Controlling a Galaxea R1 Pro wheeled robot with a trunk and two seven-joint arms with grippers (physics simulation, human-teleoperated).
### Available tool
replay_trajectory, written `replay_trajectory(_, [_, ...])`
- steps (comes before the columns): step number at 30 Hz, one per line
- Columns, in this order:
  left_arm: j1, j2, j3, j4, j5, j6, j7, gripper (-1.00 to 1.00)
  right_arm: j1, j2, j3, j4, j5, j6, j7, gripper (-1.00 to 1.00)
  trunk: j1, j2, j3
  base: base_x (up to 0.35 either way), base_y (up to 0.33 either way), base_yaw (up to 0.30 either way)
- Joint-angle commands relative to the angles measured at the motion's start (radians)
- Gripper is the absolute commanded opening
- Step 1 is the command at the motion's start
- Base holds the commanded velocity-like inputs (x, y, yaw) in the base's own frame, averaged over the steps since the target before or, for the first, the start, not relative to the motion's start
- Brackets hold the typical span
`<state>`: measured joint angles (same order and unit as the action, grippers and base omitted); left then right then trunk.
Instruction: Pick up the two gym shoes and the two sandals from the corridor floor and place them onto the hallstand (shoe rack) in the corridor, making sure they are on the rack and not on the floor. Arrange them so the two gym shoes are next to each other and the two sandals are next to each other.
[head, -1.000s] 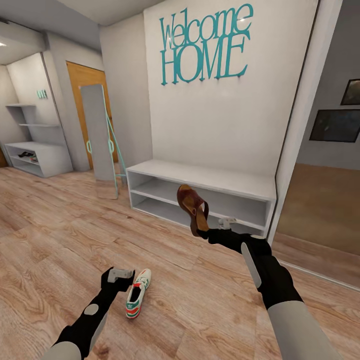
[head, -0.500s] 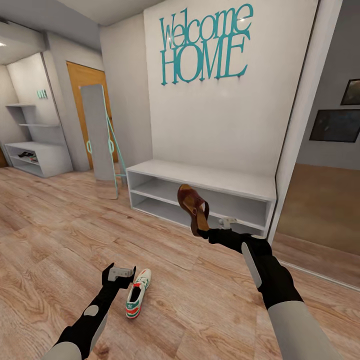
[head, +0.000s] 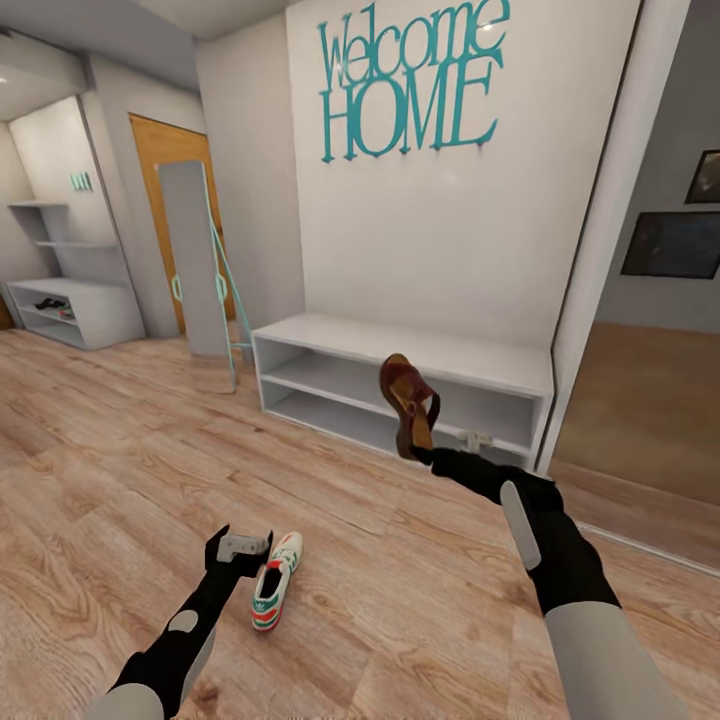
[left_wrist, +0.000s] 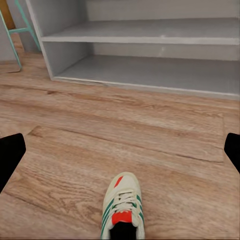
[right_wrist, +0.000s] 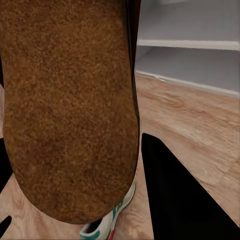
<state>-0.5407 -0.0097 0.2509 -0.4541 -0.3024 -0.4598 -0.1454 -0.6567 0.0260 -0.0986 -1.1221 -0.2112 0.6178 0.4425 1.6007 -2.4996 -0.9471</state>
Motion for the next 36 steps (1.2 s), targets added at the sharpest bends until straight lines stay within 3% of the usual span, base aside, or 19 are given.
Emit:
replay_trajectory(1, [-0.001,-0.001,0.008,0.0,-0.004,-0.003,-0.008,1.0,-0.001,0.001,-0.005,-0.001,-0.016,0.01,0.001,-1.0,0.0,-0.001,-0.007,0.0,0.0,0.0])
replay_trajectory(4, [-0.001,-0.001,0.0,0.0,-0.004,-0.003,-0.008,1.0,-0.001,0.002,-0.005,-0.001,-0.02,0.01,0.001,-1.0,0.002,-0.002,-0.023,0.0,0.0,0.0])
replay_trajectory(10, [-0.001,-0.001,-0.096,0.001,-0.003,-0.002,-0.008,1.0,0.0,0.002,-0.005,-0.001,-0.021,0.01,0.001,-1.0,0.004,-0.003,-0.056,0.0,0.0,0.0])
replay_trajectory(12, [-0.001,-0.001,-0.107,0.002,-0.003,-0.002,-0.008,1.0,-0.001,0.002,-0.005,-0.001,-0.021,0.01,0.001,-1.0,0.005,-0.003,-0.067,0.0,0.0,0.0])
replay_trajectory(36, [-0.001,0.002,-0.106,0.002,0.001,-0.002,-0.006,1.0,-0.001,0.002,-0.006,-0.001,-0.021,0.01,0.001,-1.0,0.016,-0.009,-0.199,0.0,0.0,0.0])
